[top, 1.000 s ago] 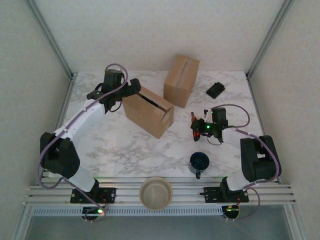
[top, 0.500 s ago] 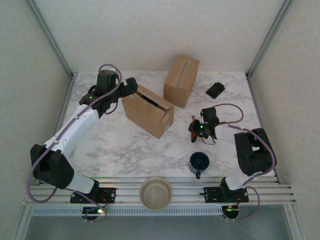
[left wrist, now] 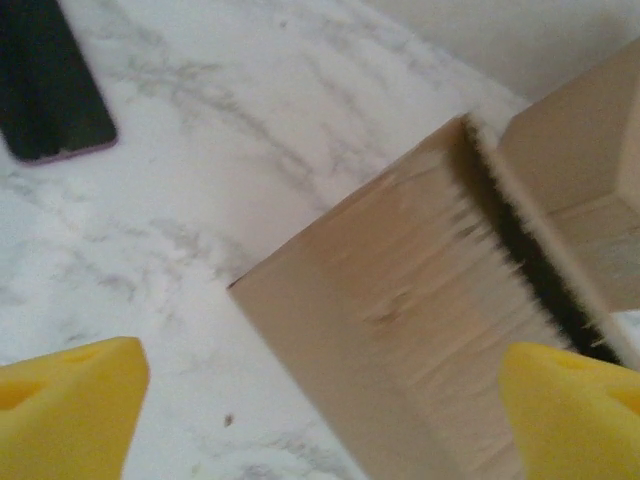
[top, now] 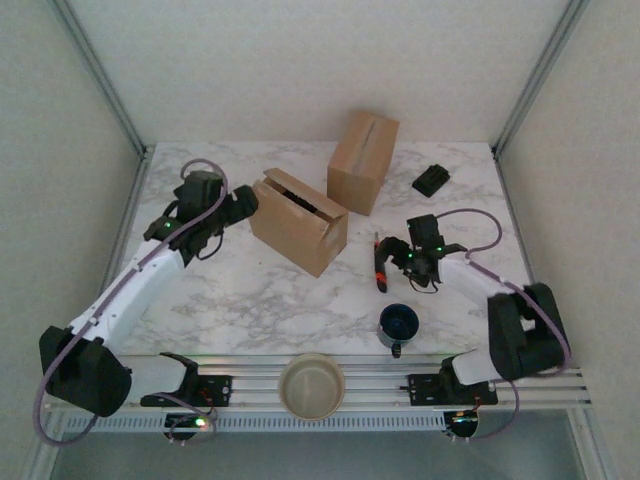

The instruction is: Unpack the express box

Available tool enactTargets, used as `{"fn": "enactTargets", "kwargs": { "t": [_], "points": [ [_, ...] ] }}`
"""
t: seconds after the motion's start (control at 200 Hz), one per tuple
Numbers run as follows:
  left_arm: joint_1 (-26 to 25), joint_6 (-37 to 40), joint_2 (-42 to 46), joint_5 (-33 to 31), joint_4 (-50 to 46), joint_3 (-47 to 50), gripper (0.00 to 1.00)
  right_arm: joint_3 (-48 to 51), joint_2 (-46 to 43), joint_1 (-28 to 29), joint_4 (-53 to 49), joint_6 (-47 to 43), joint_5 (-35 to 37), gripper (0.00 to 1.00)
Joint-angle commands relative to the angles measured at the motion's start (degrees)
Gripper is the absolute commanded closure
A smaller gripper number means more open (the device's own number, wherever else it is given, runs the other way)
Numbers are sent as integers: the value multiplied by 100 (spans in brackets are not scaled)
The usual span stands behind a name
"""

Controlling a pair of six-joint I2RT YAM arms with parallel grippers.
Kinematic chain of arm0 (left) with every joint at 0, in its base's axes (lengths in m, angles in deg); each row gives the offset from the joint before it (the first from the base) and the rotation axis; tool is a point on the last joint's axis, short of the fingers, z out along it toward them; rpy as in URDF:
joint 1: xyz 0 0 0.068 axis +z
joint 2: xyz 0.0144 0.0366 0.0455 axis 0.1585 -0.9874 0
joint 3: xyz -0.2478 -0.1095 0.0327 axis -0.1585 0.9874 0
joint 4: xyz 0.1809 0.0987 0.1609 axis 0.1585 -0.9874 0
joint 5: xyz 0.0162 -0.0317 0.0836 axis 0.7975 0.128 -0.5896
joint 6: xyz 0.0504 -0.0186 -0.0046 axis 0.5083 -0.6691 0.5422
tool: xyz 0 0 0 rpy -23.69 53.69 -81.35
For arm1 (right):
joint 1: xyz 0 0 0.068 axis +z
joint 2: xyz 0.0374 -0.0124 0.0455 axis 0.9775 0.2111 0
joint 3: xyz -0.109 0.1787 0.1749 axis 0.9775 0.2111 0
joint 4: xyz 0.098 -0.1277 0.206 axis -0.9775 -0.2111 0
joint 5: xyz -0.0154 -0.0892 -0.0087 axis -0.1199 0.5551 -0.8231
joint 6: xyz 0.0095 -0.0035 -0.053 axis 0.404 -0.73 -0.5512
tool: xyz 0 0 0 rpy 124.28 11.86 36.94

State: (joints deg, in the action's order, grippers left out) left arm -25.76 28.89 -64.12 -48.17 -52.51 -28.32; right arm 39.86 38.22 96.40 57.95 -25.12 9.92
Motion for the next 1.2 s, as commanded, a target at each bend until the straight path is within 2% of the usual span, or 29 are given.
{"fn": "enactTargets", "kwargs": {
  "t": [0.0, 0.06, 0.14, 0.29, 0.456, 0.546, 0.811, 1.192],
  "points": [
    [150, -366, 162, 57, -95, 668, 23, -887, -720, 358, -1188, -974, 152, 1],
    [188, -450, 65, 248, 152, 989, 32, -1389, -821, 510, -1393, -1394, -243, 1],
    [196, -573, -190, 377, 478, 1259, 37, -2298, -596, 579, -1509, -1923, -1032, 1],
    [204, -664, -865, 390, 1006, 1362, 37, -4320, 816, 607, -1932, -2721, -2118, 1],
    [263, -595, -1714, 318, 1443, 989, 37, -5980, 2443, 766, -2454, -3096, -2362, 1],
    [352, -538, -2172, 322, 1552, 633, 36, -6401, 2802, 1071, -2654, -3360, -1979, 1],
    [605, -332, -3221, 467, 1616, -403, 35, -6797, 3204, 1872, -3055, -4016, 371, 1],
    [698, -69, -3609, 623, 1665, -918, 28, -7217, 3571, 2208, -3377, -3987, 1910, 2]
  ]
}}
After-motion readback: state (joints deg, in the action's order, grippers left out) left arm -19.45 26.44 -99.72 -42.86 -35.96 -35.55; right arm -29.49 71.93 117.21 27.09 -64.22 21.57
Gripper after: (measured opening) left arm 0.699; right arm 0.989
